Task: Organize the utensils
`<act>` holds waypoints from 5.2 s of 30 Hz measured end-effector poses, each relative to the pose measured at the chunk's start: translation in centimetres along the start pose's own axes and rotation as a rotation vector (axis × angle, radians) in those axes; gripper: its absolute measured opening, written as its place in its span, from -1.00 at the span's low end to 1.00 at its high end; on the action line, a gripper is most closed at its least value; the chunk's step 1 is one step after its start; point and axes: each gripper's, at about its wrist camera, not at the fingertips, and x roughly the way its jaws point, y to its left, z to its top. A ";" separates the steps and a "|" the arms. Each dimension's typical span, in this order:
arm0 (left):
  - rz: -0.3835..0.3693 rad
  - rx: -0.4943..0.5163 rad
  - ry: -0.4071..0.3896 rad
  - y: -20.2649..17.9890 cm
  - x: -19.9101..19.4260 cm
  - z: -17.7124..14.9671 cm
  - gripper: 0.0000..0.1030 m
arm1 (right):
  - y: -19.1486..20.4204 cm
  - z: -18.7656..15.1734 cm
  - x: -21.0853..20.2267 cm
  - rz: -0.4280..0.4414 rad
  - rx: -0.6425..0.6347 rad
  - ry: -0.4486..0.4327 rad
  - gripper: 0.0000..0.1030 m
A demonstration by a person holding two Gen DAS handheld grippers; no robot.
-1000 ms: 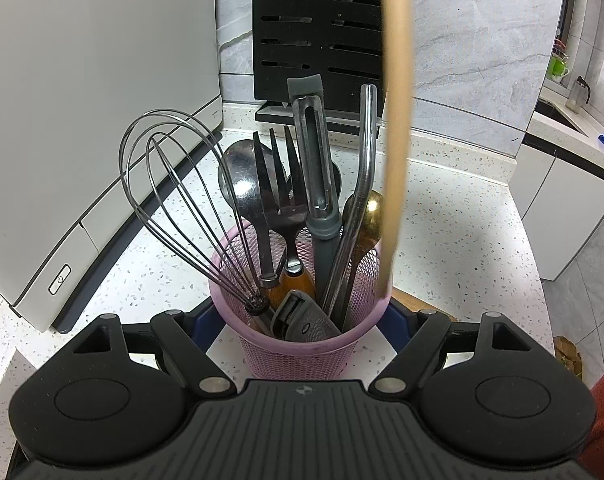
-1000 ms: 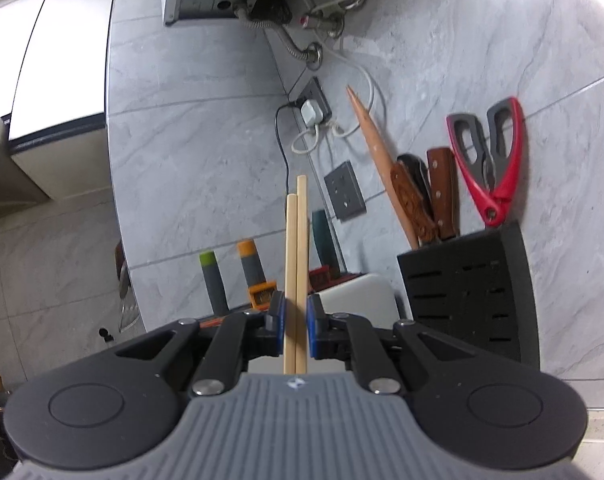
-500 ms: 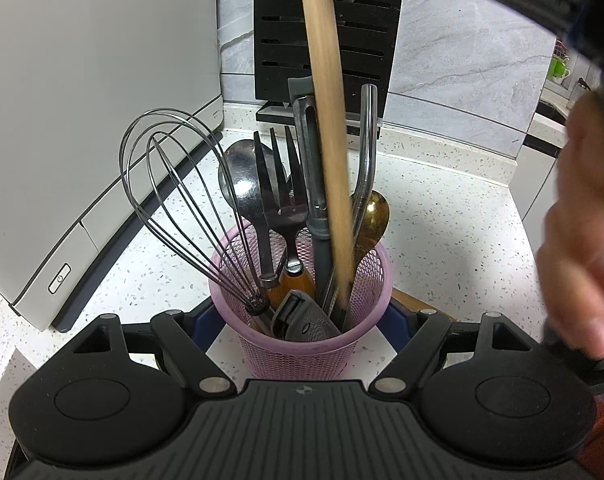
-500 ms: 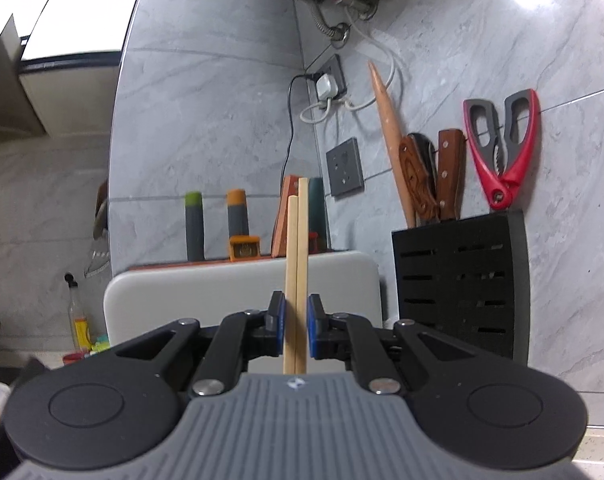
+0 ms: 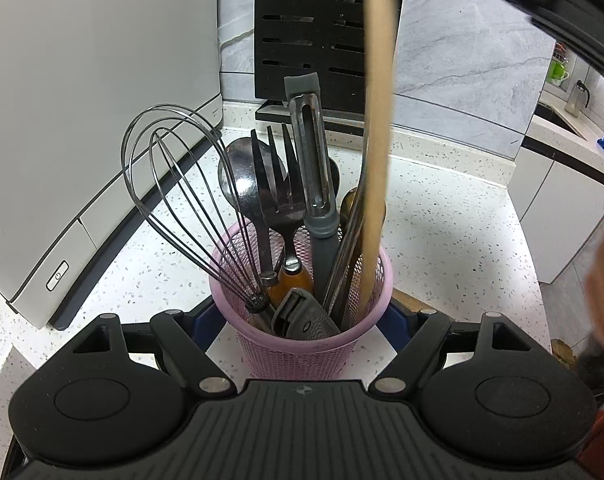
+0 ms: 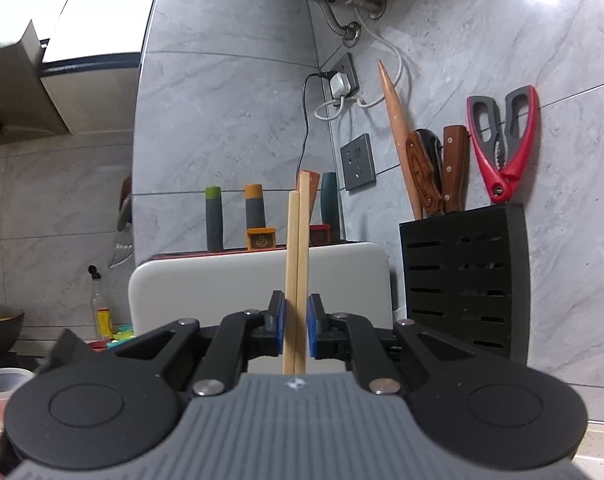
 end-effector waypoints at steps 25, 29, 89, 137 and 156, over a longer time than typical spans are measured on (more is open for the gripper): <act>0.001 0.005 -0.003 0.0 0.0 0.0 0.79 | -2.1 -2.9 -0.2 0.048 -0.035 0.277 -1.00; 0.001 0.003 -0.004 0.0 0.0 0.0 0.79 | -2.3 -2.8 -0.2 0.055 -0.022 0.290 -0.93; 0.091 -0.122 -0.018 2.4 0.0 -0.1 0.73 | -6.2 -4.0 6.0 -0.052 0.171 0.672 -0.50; -0.007 -0.009 -0.014 1.6 0.3 -0.4 0.52 | -9.6 -8.8 4.2 -0.192 -0.105 1.091 -0.76; -0.011 0.007 -0.010 0.7 0.5 -0.3 0.52 | -13.4 -7.5 -0.2 -0.245 -0.157 1.131 -0.71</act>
